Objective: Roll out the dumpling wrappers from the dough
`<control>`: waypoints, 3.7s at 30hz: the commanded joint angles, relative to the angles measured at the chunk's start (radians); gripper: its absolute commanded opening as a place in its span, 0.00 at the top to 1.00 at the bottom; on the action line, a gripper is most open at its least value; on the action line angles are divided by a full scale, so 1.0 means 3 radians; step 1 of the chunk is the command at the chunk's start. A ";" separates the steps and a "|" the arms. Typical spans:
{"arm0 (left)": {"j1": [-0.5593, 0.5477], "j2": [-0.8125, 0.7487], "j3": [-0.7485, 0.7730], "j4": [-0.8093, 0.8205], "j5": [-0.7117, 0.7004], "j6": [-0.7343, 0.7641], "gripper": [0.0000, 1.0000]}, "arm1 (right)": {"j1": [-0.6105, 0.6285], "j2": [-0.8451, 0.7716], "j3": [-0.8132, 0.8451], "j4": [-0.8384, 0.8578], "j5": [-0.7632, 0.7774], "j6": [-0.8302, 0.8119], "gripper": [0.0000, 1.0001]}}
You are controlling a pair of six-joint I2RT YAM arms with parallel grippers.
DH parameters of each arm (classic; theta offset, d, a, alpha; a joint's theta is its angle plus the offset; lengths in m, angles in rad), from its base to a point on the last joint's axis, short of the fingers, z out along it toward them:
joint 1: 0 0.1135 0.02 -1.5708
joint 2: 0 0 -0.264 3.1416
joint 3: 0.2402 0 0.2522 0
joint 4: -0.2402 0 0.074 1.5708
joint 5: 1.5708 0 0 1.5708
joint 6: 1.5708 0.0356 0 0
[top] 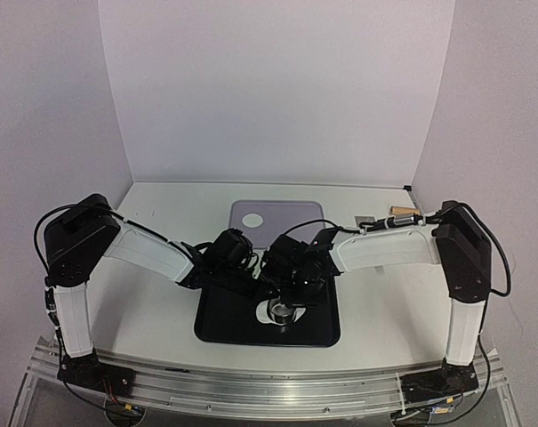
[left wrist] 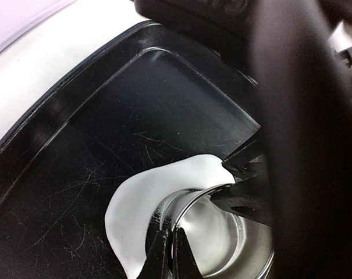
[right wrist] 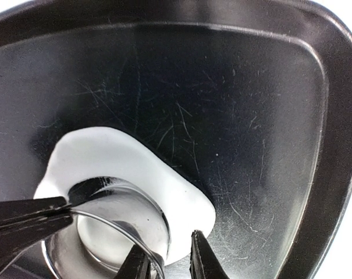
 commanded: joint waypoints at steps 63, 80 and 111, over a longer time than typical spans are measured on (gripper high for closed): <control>-0.0100 0.0243 0.0305 -0.1584 0.0053 0.0274 0.64 | -0.0005 -0.0358 0.0124 -0.0068 0.0171 -0.0074 0.83; -0.0101 0.0270 0.0317 -0.1583 0.0142 0.0256 0.64 | 0.0012 -0.0176 0.0173 -0.0066 -0.0022 0.0027 1.00; -0.0025 0.0242 0.0444 -0.1552 0.0192 0.0281 0.66 | 0.0056 0.0062 0.0177 0.0009 -0.0271 -0.0018 1.00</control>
